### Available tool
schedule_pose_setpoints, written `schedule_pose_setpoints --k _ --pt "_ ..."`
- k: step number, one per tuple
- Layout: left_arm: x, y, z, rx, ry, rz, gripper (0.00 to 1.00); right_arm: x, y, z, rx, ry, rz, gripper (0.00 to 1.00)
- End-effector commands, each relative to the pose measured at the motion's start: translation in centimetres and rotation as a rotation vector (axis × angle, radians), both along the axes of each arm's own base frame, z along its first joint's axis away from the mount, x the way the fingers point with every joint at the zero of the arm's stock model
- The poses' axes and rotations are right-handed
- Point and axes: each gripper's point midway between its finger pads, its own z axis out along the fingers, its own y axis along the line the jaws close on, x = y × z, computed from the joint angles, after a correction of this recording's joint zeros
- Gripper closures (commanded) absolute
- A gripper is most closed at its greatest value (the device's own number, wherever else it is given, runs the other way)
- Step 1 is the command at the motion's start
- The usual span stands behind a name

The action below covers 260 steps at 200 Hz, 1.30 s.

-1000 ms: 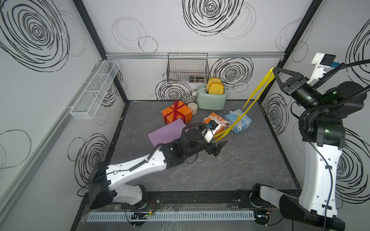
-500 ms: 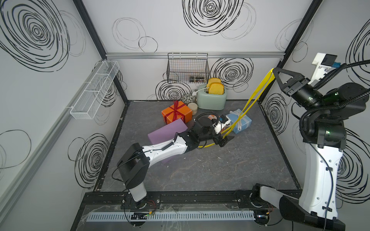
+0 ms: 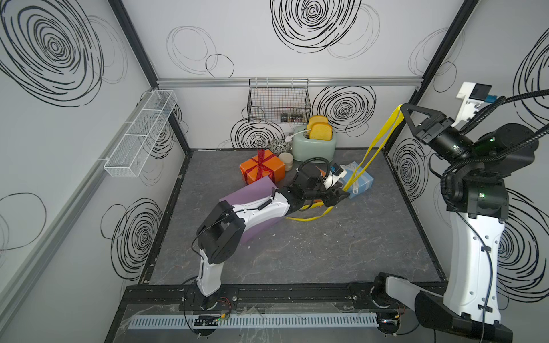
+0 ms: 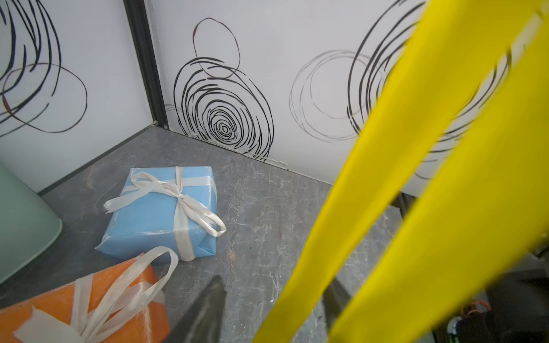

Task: Untie the ribbon bows on the gift boxes
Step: Pull the ribbon from the gift box.

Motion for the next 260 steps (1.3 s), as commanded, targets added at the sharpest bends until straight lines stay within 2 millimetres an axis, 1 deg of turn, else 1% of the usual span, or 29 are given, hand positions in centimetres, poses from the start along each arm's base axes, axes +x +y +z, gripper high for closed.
schedule_pose_setpoints --k 1,7,11,12,13,31,53,74,89,115,138,141,157,185,202,220,235,247,260 --pt "-0.7 -0.4 2.9 -0.065 -0.018 -0.021 0.81 -0.9 0.4 0.7 -0.007 -0.041 0.014 1.0" --pt "-0.8 -0.3 3.2 -0.072 -0.026 -0.016 0.9 -0.9 0.4 0.6 -0.006 -0.04 0.012 1.0" --pt "-0.9 -0.1 3.3 -0.075 -0.03 -0.012 0.95 -0.9 0.4 0.5 -0.006 -0.038 0.011 1.0" --pt "-0.9 -0.1 3.4 -0.076 -0.031 -0.01 0.99 -0.9 0.4 0.5 -0.007 -0.038 0.012 1.0" --pt "-0.9 -0.1 3.4 -0.076 -0.032 -0.007 1.0 -0.9 0.4 0.5 -0.007 -0.038 0.011 1.0" --pt "-0.7 0.8 4.7 -0.098 -0.045 0.038 1.0 -0.7 0.4 0.1 -0.005 -0.032 0.01 1.0" --pt "0.1 2.2 7.3 -0.142 -0.056 0.131 1.0 -0.6 0.3 -0.4 -0.002 -0.025 0.005 1.0" --pt "-0.1 3.6 11.2 -0.212 -0.069 0.181 1.0 -0.5 0.2 -1.2 0.002 -0.014 -0.001 1.0" --pt "-0.5 4.6 14.5 -0.265 -0.089 0.232 1.0 -0.5 0.1 -1.9 0.004 -0.004 -0.004 1.0" --pt "-2.8 5.4 20.4 -0.323 -0.177 0.261 1.0 0.0 0.0 -3.8 0.009 0.027 -0.014 1.0" --pt "-4.9 5.9 25.4 -0.356 -0.233 0.276 1.0 0.7 -0.1 -6.2 0.018 0.07 -0.008 1.0" --pt "-5.2 5.9 25.7 -0.356 -0.238 0.275 1.0 0.7 -0.1 -6.4 0.019 0.075 -0.006 1.0" --pt "-6.6 6.3 29.3 -0.392 -0.274 0.278 1.0 1.2 -0.1 -7.8 0.024 0.103 -0.007 1.0" --pt "-9.3 6.5 35.0 -0.472 -0.312 0.249 1.0 1.8 0.1 -9.3 0.018 0.145 0.001 1.0" --pt "-11.3 6.0 37.9 -0.525 -0.338 0.213 1.0 1.9 0.3 -9.6 0.005 0.147 0.002 1.0" --pt "-13.0 4.5 39.8 -0.548 -0.365 0.192 1.0 1.7 -0.3 -9.8 -0.009 0.14 -0.047 1.0" --pt "-14.2 3.2 40.6 -0.571 -0.362 0.15 1.0 1.5 -1.0 -10.0 -0.026 0.144 -0.106 1.0" --pt "-14.7 2.3 40.4 -0.597 -0.357 0.127 1.0 1.5 -1.9 -10.4 -0.038 0.161 -0.174 1.0" --pt "-14.6 1.3 39.7 -0.609 -0.327 0.114 1.0 1.4 -3.5 -10.8 -0.056 0.184 -0.28 1.0"
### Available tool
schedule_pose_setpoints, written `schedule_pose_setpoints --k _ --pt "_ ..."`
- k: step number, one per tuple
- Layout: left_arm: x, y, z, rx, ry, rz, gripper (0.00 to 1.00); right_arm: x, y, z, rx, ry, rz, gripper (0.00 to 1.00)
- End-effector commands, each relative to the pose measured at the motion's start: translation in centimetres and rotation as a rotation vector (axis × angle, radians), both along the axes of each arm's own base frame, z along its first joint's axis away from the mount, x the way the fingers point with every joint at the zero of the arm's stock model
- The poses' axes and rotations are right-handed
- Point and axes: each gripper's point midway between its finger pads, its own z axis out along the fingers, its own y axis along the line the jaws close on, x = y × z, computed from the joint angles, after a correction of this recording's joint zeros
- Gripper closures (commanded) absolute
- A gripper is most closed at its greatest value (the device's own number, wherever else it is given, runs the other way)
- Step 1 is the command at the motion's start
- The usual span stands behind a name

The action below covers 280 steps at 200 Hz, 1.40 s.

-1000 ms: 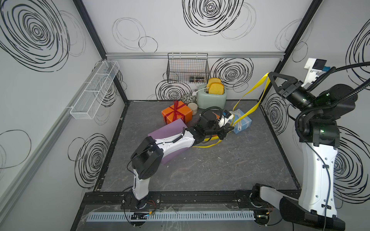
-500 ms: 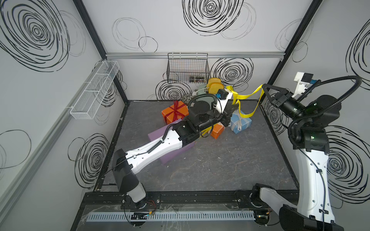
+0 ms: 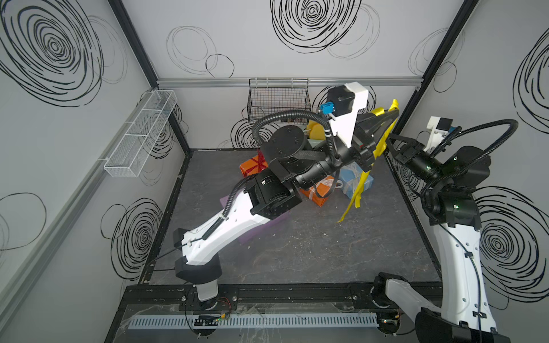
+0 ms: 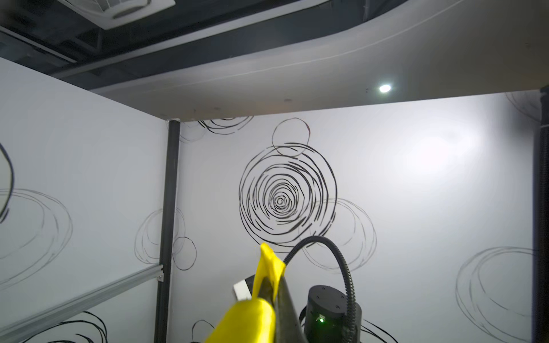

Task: Untie the ribbon bows on the gift boxes
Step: Pull the ribbon from the gift box, then place the ribbon at the center of the board.

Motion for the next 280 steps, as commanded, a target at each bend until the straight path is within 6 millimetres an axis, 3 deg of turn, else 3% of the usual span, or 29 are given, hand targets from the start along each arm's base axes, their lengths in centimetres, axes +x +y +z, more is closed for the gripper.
schedule_pose_setpoints --k 1,24,45,80,101,122,133,146,156,183,194,205,215,229,280 --pt "0.9 -3.5 -3.1 0.052 0.032 -0.019 1.0 -0.6 -2.5 -0.4 -0.06 0.017 -0.18 1.0" --pt "1.7 -6.5 -6.3 0.08 0.102 -0.084 1.0 -1.4 -6.6 -2.2 -0.107 0.077 -0.43 1.0" --pt "2.4 -9.3 -10.3 0.115 0.17 -0.146 1.0 -2.4 -9.4 -5.6 -0.107 0.144 -0.602 1.0" --pt "5.2 -13.6 -19.1 0.164 0.413 -0.316 1.0 -2.9 -11.2 -15.9 -0.063 0.339 -0.7 1.0" --pt "5.9 -16.8 -24.6 0.231 0.518 -0.389 1.0 -3.6 -12.5 -22.0 -0.03 0.48 -0.78 1.0" --pt "6.4 -19.1 -28.0 0.259 0.602 -0.461 1.0 -4.6 -13.7 -26.6 -0.015 0.577 -0.853 1.0" --pt "6.4 -19.9 -28.7 0.26 0.624 -0.49 1.0 -5.2 -14.4 -27.8 -0.013 0.608 -0.896 1.0" --pt "6.1 -20.6 -28.7 0.247 0.633 -0.521 1.0 -5.8 -15.1 -27.8 -0.016 0.605 -0.937 1.0" --pt "5.8 -20.8 -28.3 0.228 0.627 -0.535 1.0 -6.4 -15.5 -27.0 -0.012 0.584 -0.965 1.0" --pt "5.9 -20.5 -26.7 0.186 0.618 -0.535 1.0 -8.1 -16.3 -22.5 -0.006 0.436 -1.03 1.0" --pt "6.1 -20.3 -27.0 0.183 0.641 -0.545 1.0 -7.8 -16.0 -22.3 -0.012 0.446 -1.011 1.0" --pt "6.0 -20.4 -28.0 0.201 0.67 -0.567 1.0 -7.2 -15.6 -23.3 -0.014 0.485 -0.981 1.0" --pt "5.7 -20.5 -29.4 0.236 0.702 -0.584 1.0 -7.0 -15.4 -24.7 -0.009 0.526 -0.967 1.0" --pt "5.3 -20.5 -32.9 0.316 0.777 -0.583 1.0 -6.7 -15.1 -26.9 -0.005 0.576 -0.947 1.0" --pt "3.3 -19.0 -47.5 0.649 1.1 -0.497 1.0 -7.3 -14.1 -37.9 0.007 0.884 -0.904 0.99"
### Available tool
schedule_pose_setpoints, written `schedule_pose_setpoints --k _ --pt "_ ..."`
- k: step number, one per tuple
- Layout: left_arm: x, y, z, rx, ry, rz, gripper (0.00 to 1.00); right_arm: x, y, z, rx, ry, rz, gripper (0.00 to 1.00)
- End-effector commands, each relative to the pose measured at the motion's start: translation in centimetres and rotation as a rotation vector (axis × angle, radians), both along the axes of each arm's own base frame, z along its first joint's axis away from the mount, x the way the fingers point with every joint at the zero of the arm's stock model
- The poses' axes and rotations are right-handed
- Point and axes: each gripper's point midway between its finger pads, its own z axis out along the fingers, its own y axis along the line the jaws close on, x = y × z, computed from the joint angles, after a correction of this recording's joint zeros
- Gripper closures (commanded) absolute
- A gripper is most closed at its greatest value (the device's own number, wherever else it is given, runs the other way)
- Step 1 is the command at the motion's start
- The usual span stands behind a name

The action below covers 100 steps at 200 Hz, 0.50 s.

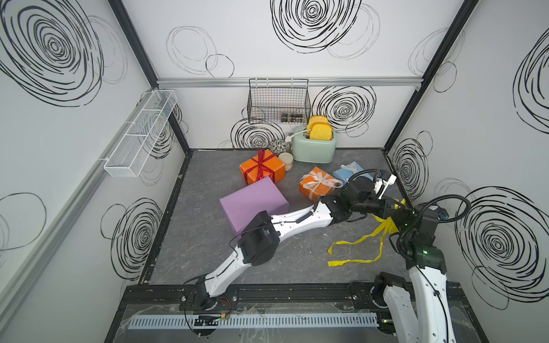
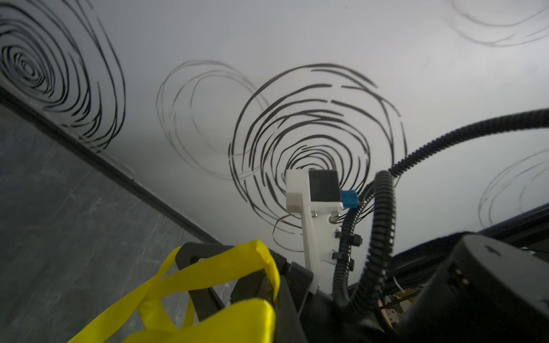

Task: Untie the ribbon bows on the gift boxes
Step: Place the ribbon at the center of the board.

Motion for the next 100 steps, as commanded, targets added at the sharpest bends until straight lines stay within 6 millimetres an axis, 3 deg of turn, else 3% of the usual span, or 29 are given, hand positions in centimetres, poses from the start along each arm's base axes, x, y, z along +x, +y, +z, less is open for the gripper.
schedule_pose_setpoints --k 1,19,22,35,43,48,58,64,72,76,80,100 --pt "-2.3 1.3 -6.1 0.185 0.141 -0.042 1.0 -0.5 0.7 -4.3 0.089 0.108 -0.01 0.99" --pt "-2.9 2.3 -10.2 0.288 0.195 -0.027 0.97 -0.8 0.8 -6.8 0.122 0.173 -0.017 0.97" --pt "-3.0 2.4 -10.7 0.296 0.202 -0.025 0.93 -0.8 0.9 -7.1 0.125 0.182 -0.017 0.96" --pt "-3.1 3.3 -11.8 0.322 0.218 -0.013 0.87 -1.2 0.8 -8.2 0.123 0.219 -0.026 0.95" --pt "-3.2 3.6 -12.2 0.352 0.197 -0.004 0.77 -1.6 0.5 -8.6 0.119 0.238 -0.042 0.93" --pt "-3.3 3.9 -12.7 0.381 0.18 0.004 0.7 -1.7 0.4 -8.8 0.115 0.246 -0.049 0.79" --pt "-3.4 4.3 -13.4 0.429 0.151 0.018 0.55 -1.8 0.2 -9.0 0.107 0.252 -0.057 0.35" --pt "-3.6 4.5 -13.7 0.448 0.14 0.021 0.48 -1.8 0.2 -9.0 0.105 0.248 -0.055 0.21" --pt "-3.8 4.7 -14.0 0.465 0.129 0.023 0.42 -1.8 0.2 -9.2 0.103 0.253 -0.057 0.15" --pt "-3.9 4.8 -14.1 0.473 0.125 0.024 0.38 -1.9 0.1 -9.1 0.101 0.256 -0.063 0.04" --pt "-4.0 4.9 -14.0 0.478 0.115 0.027 0.34 -1.9 0.0 -9.1 0.099 0.256 -0.064 0.0" --pt "-4.0 5.8 -13.5 0.522 0.033 0.068 0.08 -2.0 -0.4 -9.0 0.08 0.266 -0.076 0.02"
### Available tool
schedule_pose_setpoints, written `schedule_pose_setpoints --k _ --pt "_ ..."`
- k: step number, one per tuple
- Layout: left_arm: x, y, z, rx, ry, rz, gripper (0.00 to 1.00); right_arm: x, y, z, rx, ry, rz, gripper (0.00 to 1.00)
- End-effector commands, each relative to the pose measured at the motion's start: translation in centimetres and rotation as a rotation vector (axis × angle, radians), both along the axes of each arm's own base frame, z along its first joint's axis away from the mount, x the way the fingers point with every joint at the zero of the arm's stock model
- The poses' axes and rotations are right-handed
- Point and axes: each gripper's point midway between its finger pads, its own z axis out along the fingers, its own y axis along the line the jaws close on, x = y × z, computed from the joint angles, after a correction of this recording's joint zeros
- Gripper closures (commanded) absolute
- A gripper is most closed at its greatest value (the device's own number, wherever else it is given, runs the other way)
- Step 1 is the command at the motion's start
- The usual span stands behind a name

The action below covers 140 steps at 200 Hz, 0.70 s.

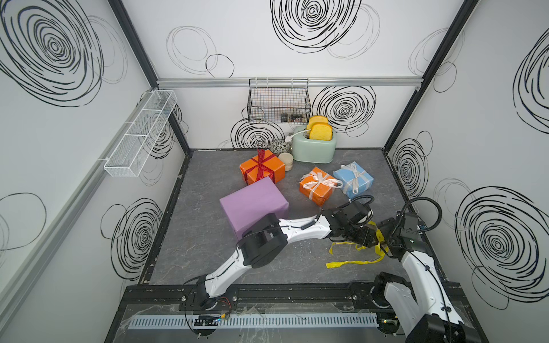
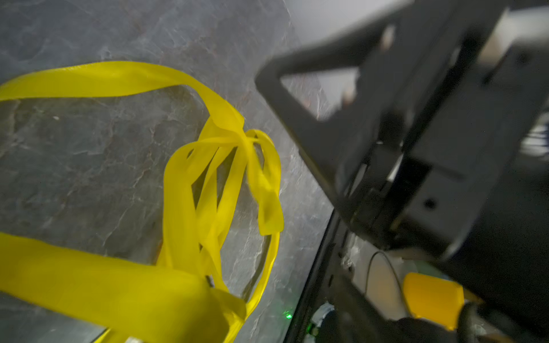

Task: Untie the ribbon bows on the gift boxes
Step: Place the ribbon at the center of the board.

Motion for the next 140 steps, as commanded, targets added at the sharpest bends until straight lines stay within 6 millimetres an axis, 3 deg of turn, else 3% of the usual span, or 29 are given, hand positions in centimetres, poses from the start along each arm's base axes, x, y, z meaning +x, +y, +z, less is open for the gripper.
schedule_pose_setpoints --k 1,7,40,67,87,110,128,140 --pt "0.1 1.2 2.9 0.033 -0.137 0.018 0.06 -0.1 -0.9 0.2 -0.034 0.006 -0.039 0.02" --pt "0.3 1.5 3.3 0.051 -0.176 0.032 0.0 -0.2 -1.1 0.4 -0.043 0.008 -0.047 0.02" --pt "1.6 4.3 5.3 0.162 -0.384 0.113 0.04 0.0 -2.0 3.6 -0.103 -0.046 -0.072 0.02" --pt "2.2 6.7 5.6 0.27 -0.48 0.164 0.04 0.8 -1.8 6.5 -0.14 -0.141 -0.03 0.02" --pt "1.8 8.0 4.3 0.358 -0.512 0.132 0.04 1.0 -1.7 7.3 -0.159 -0.148 -0.017 0.02" --pt "0.0 8.5 1.8 0.428 -0.485 0.022 0.04 1.6 -1.7 7.6 -0.17 -0.123 0.008 0.02" --pt "-1.2 8.6 0.5 0.461 -0.472 -0.073 0.04 3.6 0.2 7.2 -0.125 -0.147 0.152 0.02" --pt "-1.1 9.1 0.9 0.478 -0.476 -0.065 0.04 4.3 1.3 6.5 -0.086 -0.141 0.212 0.01"
